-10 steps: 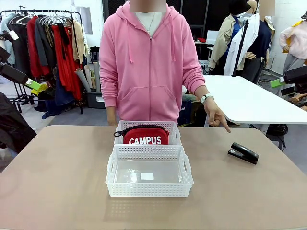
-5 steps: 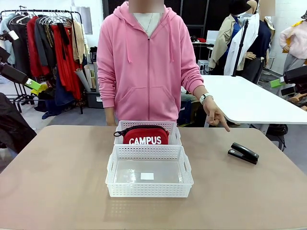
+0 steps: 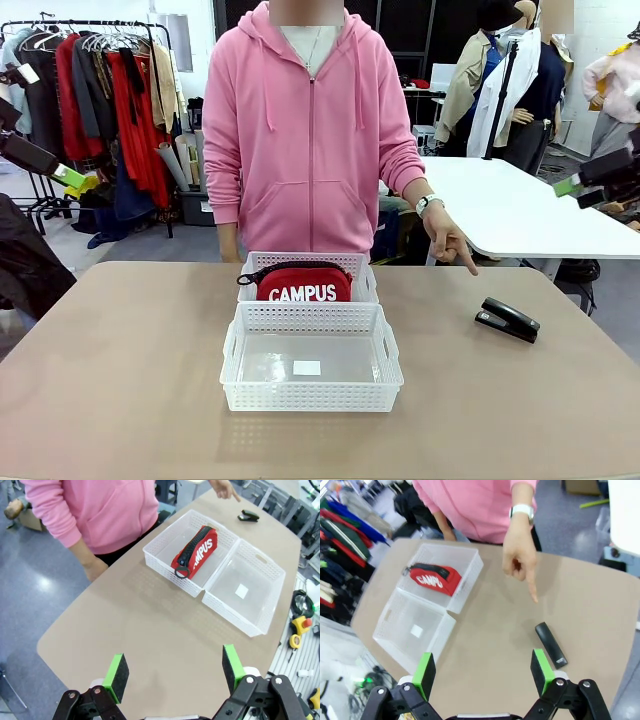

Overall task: Distribute items into two baskets.
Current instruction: Pick up the Stapler that the person points to.

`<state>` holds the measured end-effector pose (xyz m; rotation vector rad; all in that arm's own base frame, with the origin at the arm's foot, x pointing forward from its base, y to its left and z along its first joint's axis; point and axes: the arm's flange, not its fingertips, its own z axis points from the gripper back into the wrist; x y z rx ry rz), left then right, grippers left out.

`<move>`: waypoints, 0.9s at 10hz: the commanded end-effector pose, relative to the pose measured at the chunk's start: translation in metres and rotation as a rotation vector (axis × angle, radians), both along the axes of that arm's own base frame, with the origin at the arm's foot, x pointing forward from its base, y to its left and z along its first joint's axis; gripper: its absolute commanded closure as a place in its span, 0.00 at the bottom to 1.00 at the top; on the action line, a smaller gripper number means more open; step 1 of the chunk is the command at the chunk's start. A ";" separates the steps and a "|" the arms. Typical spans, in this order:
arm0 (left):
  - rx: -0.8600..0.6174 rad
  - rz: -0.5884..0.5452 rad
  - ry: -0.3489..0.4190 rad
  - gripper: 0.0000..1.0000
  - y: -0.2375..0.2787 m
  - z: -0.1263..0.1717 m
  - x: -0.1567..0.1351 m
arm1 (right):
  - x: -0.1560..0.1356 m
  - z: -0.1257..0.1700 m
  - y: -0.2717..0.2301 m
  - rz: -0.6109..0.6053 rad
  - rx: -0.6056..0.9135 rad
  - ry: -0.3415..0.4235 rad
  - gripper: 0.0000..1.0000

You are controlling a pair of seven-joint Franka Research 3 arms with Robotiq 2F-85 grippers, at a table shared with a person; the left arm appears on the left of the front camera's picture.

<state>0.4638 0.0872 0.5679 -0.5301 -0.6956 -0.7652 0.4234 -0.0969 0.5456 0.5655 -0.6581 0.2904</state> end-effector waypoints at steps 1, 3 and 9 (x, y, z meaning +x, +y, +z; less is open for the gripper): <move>0.001 0.003 -0.004 0.03 0.000 0.001 0.000 | 0.027 -0.006 0.002 0.064 -0.175 0.062 0.00; 0.001 0.003 -0.004 0.03 0.000 0.001 0.000 | 0.045 -0.020 0.011 0.175 -0.362 0.130 0.00; 0.001 0.003 -0.004 0.03 0.000 0.001 0.000 | 0.083 -0.077 0.028 0.506 -0.619 0.160 0.00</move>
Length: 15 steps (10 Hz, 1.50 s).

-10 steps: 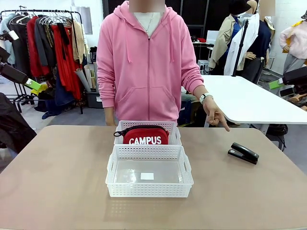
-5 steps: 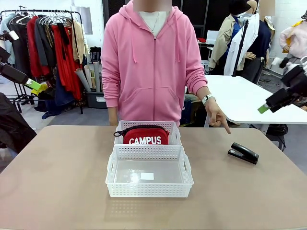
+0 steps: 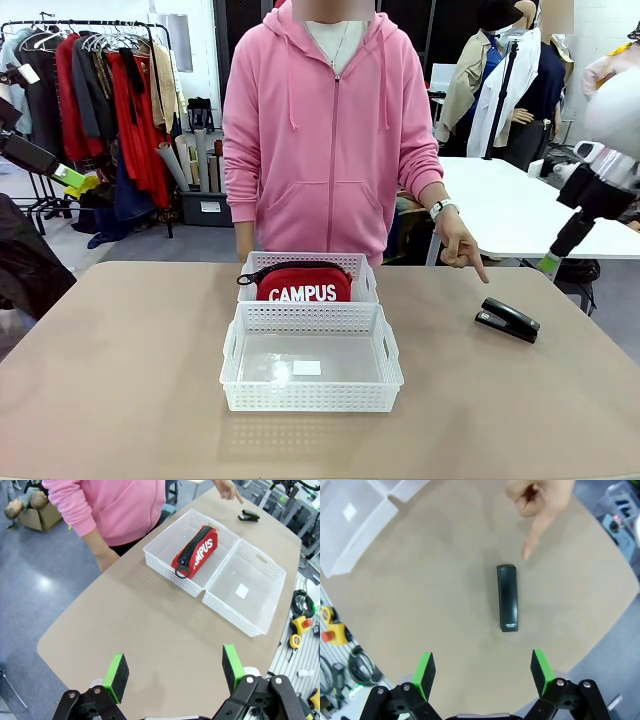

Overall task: Distribute items into two baskets.
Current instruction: Pick up the Stapler that the person points to.

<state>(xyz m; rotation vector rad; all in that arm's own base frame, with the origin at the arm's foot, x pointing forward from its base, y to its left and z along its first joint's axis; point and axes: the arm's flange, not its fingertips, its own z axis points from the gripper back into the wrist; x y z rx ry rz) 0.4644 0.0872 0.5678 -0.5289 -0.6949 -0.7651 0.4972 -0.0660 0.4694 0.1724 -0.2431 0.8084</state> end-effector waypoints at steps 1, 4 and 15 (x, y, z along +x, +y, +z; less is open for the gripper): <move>-0.001 0.002 -0.004 0.03 0.000 0.001 0.000 | 0.011 -0.009 0.000 0.102 -0.057 -0.038 0.00; -0.001 0.002 -0.004 0.03 0.000 0.001 0.000 | 0.006 -0.023 -0.001 0.160 -0.126 -0.097 0.00; -0.001 0.002 -0.004 0.03 0.000 0.001 0.000 | 0.010 -0.085 0.004 0.192 -0.101 -0.108 0.00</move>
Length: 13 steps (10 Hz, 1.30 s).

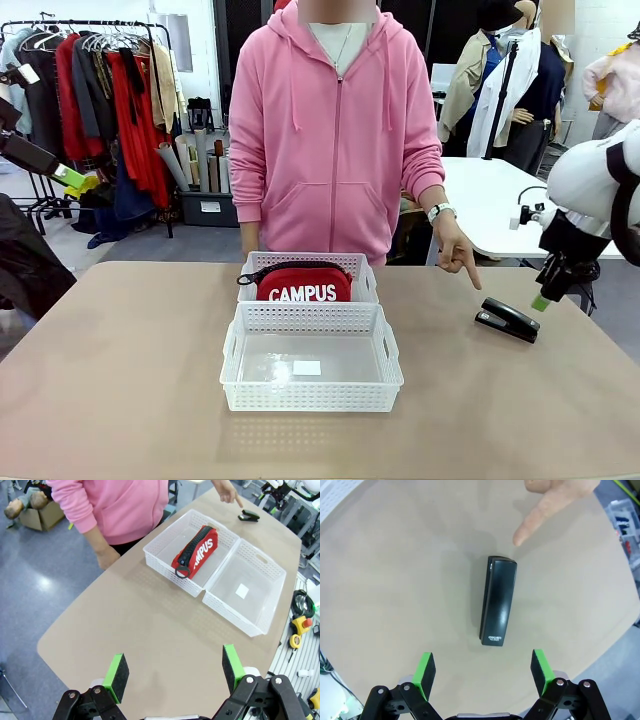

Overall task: Distribute items into two baskets.
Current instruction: Pick up the Stapler that the person points to.

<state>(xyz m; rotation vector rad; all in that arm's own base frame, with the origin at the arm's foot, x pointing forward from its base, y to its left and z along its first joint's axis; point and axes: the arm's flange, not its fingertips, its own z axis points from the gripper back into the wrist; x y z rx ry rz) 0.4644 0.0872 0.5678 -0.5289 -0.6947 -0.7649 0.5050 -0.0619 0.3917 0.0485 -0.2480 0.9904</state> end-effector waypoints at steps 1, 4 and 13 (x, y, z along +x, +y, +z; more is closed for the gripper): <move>-0.001 0.002 -0.004 0.03 0.000 0.001 0.000 | 0.005 -0.014 0.002 0.034 0.030 -0.031 0.00; -0.001 0.002 -0.004 0.03 0.000 0.001 0.000 | 0.017 -0.040 0.007 0.037 0.012 -0.005 0.00; -0.001 0.002 -0.004 0.03 0.000 0.001 0.000 | 0.045 -0.083 0.008 0.020 0.000 0.029 0.00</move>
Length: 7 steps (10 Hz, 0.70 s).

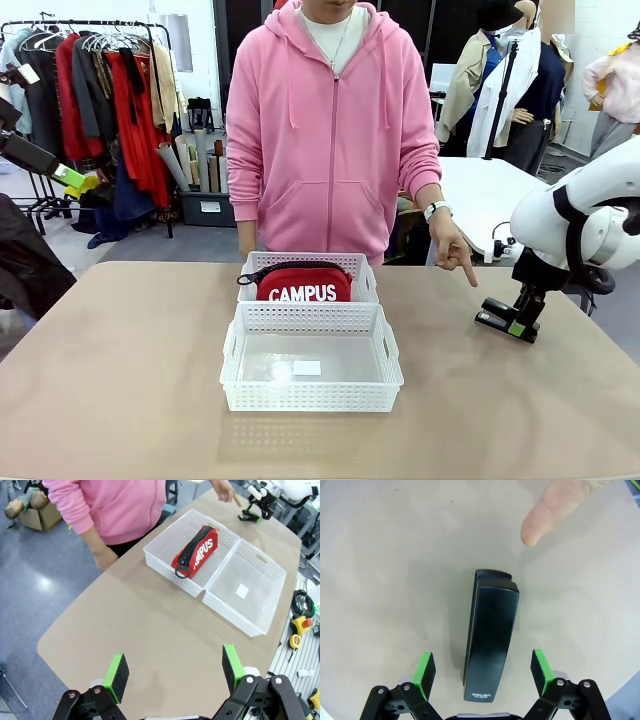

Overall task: Distribute items into two baskets.
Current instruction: Pick up the Stapler that the person points to.

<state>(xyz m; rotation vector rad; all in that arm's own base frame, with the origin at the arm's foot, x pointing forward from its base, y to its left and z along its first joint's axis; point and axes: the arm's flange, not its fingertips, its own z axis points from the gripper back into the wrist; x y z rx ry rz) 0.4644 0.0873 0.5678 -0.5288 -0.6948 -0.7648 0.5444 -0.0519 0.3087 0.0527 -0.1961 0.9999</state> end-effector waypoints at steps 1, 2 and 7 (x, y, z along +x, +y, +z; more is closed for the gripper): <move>-0.001 0.002 -0.004 0.03 0.000 0.001 0.000 | 0.007 -0.001 -0.001 0.009 0.024 -0.018 0.00; -0.001 0.002 -0.004 0.03 0.000 0.001 0.000 | 0.008 -0.001 -0.001 0.000 0.013 -0.022 0.00; -0.001 0.002 -0.004 0.03 0.000 0.001 0.000 | 0.011 -0.002 0.003 -0.003 -0.004 -0.005 0.44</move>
